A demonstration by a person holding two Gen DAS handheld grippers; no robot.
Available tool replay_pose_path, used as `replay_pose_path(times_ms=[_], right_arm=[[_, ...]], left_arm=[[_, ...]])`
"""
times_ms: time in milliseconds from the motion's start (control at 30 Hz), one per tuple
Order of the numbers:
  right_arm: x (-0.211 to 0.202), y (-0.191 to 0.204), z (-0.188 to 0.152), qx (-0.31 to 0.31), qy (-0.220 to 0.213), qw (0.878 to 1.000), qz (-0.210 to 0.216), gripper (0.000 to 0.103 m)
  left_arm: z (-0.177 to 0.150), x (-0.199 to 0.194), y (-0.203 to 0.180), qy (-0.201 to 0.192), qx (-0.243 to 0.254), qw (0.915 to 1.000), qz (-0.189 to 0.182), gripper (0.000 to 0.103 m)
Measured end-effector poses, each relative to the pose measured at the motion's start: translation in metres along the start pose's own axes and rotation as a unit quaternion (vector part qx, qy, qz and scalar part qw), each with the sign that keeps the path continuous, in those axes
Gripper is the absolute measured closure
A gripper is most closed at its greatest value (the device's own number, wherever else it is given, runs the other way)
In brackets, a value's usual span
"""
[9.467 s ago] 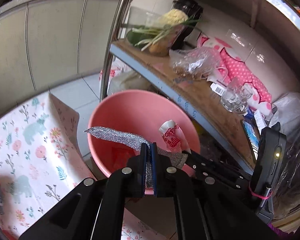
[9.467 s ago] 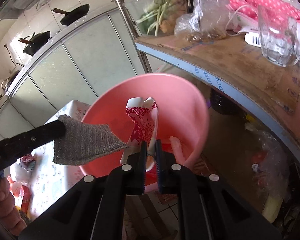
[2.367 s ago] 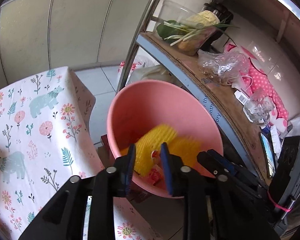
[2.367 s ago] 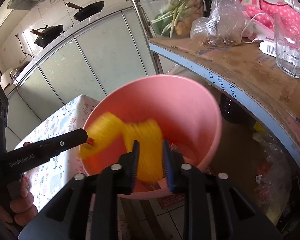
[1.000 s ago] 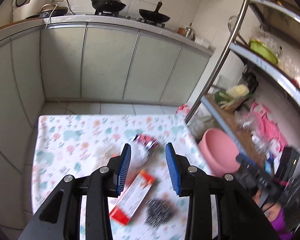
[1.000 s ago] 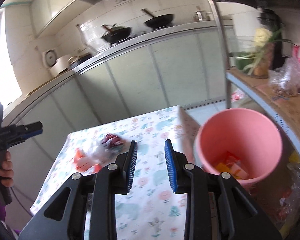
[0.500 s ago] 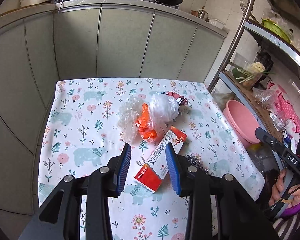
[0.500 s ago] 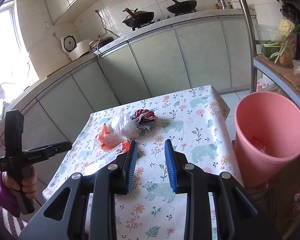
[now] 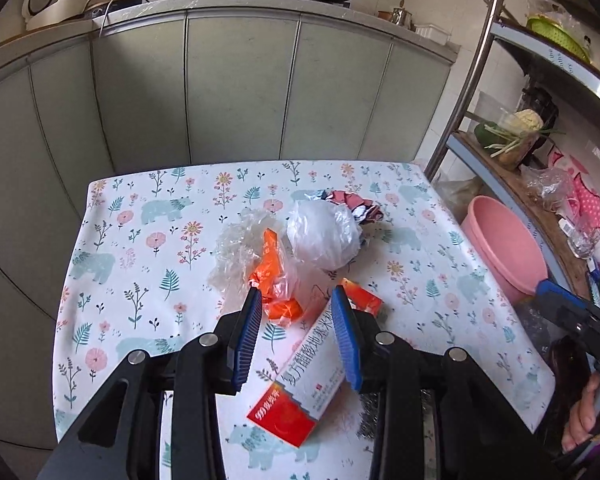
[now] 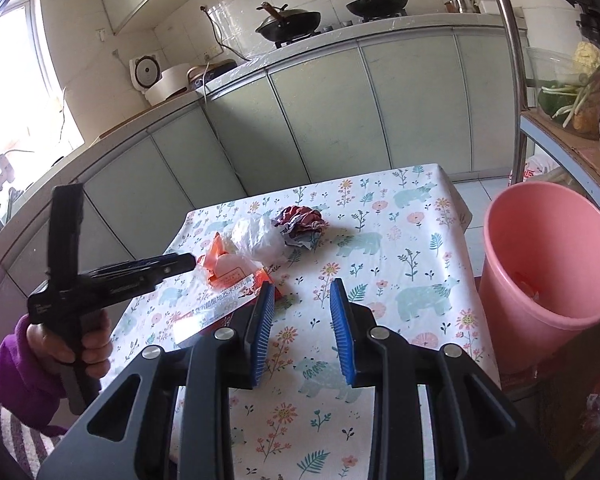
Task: Collect trash
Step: 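Grasp the orange-tipped plastic bag with the left tool while the right tool grasps the clear plastic bag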
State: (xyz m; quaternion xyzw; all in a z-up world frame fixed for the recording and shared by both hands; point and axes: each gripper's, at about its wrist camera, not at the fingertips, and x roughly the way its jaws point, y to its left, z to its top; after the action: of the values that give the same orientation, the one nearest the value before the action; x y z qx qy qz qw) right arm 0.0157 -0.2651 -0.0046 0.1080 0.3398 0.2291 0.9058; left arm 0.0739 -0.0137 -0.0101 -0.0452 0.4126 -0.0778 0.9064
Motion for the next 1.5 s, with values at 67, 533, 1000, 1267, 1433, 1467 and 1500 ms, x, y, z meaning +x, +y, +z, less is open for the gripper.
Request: replay_pose_path(times_ms=[67,533,1000,1267,1433,1467,1500], right_arm=[[0.002,-0.003,0.000,0.007,0.005,1.000,0.001,0.073],[0.061,0.018,0.027,-0.010,0.048,0.999,0.019,0.064],[0.152,0.056,0.044,-0.061,0.113,0.992,0.010,0.059],[0.196,0.065,0.039,-0.087,0.139,0.986,-0.004,0.056],[0.206,0.068,0.035,-0.104,0.149,0.983,0.005,0.072],[0.204,0.067,0.036,-0.103,0.147,0.984,0.008,0.075],[0.202,0.068,0.037,-0.101,0.143,0.984,0.012,0.077]], left_arm=[[0.001,0.009,0.000,0.002,0.004,1.0000,0.007,0.068],[0.005,-0.002,0.024,-0.033,-0.021,0.9992,0.001,0.095],[-0.006,-0.052,0.074,-0.072,-0.091,0.9931,-0.021,0.095],[-0.006,-0.042,0.078,-0.066,-0.100,0.9923,-0.030,0.095],[-0.001,-0.040,0.077,-0.069,-0.100,0.9920,-0.035,0.095],[0.000,-0.040,0.077,-0.069,-0.100,0.9919,-0.036,0.095],[0.001,-0.040,0.077,-0.069,-0.101,0.9918,-0.037,0.095]])
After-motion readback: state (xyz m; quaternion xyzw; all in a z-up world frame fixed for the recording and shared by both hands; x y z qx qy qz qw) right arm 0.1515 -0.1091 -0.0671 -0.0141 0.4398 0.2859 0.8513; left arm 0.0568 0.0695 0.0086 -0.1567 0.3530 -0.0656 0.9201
